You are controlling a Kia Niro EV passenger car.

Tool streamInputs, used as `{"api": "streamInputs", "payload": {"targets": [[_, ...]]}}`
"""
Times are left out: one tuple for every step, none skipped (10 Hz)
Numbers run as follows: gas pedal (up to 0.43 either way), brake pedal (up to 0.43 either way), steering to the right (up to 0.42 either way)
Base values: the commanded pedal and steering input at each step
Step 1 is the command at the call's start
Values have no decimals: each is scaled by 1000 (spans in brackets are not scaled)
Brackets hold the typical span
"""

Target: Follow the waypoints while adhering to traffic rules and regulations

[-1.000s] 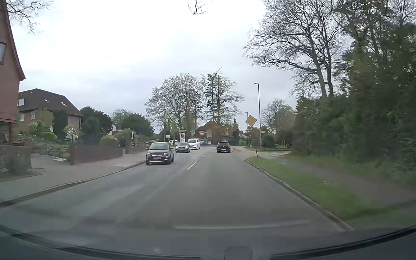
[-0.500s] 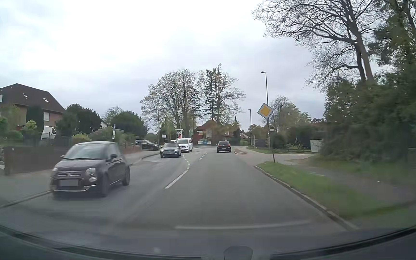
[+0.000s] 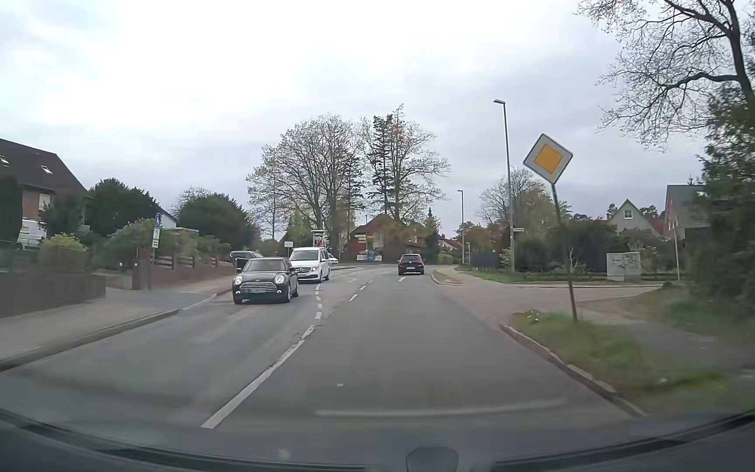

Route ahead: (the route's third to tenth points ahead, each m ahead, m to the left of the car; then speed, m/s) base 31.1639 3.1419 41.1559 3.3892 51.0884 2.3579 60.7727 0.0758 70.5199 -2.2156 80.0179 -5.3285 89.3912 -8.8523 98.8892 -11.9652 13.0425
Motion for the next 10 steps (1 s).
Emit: {"api": "streamInputs", "payload": {"targets": [[189,0,-1],[189,0,-1],[189,0,-1],[189,0,-1],[189,0,-1],[189,0,-1],[189,0,-1],[189,0,0],[189,0,0],[189,0,1]]}}
